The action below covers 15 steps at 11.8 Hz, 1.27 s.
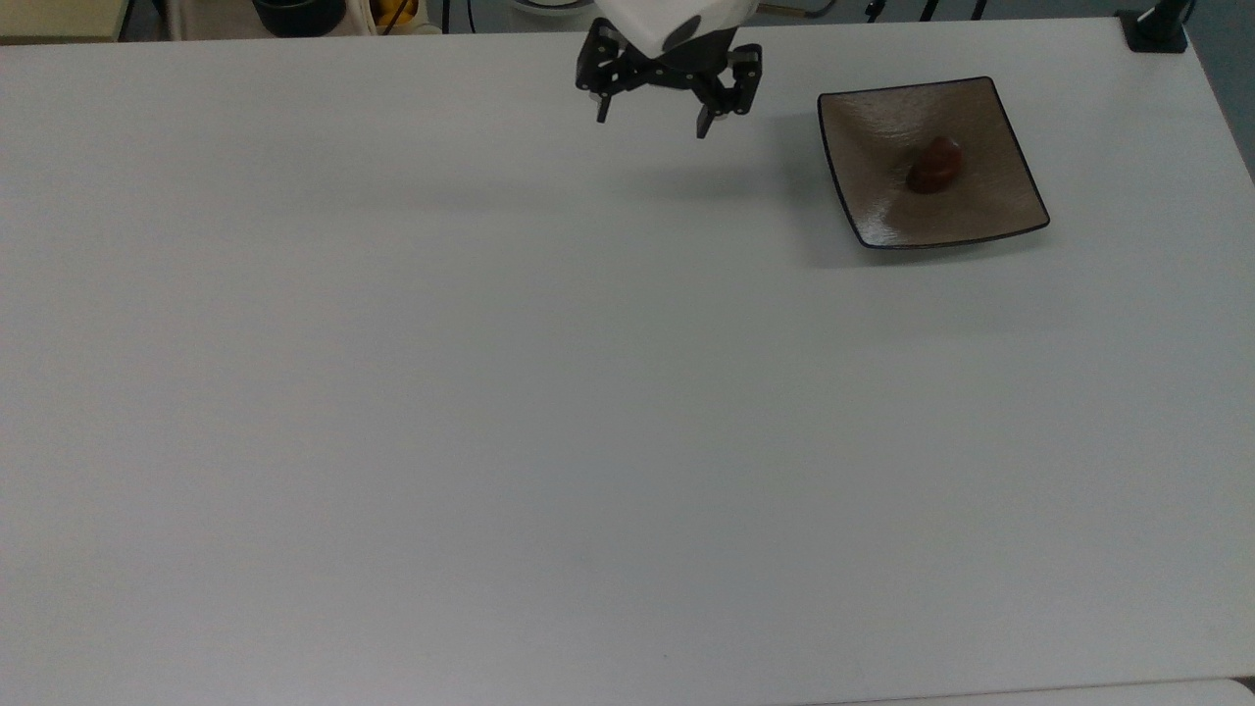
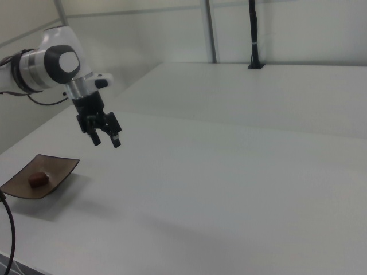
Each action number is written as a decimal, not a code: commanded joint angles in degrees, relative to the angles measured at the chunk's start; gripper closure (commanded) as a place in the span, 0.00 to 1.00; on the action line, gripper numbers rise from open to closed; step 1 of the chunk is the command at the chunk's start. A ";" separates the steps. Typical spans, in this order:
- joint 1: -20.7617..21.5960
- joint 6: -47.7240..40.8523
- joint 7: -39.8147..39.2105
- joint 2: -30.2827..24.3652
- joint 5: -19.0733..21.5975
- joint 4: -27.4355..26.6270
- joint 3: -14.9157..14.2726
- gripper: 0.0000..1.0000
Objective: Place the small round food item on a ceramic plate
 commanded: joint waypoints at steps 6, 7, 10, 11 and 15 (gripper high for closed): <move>-6.48 3.50 -6.03 -4.72 8.51 -0.02 -7.09 0.00; -6.92 3.50 -6.11 -4.72 8.61 -0.11 -6.65 0.00; -7.81 3.50 -7.17 -4.72 8.70 -0.11 -5.94 0.00; -7.72 2.98 -7.26 -4.81 8.70 -0.11 -5.86 0.00; -7.72 3.06 -7.61 -4.98 8.70 -0.11 -5.77 0.00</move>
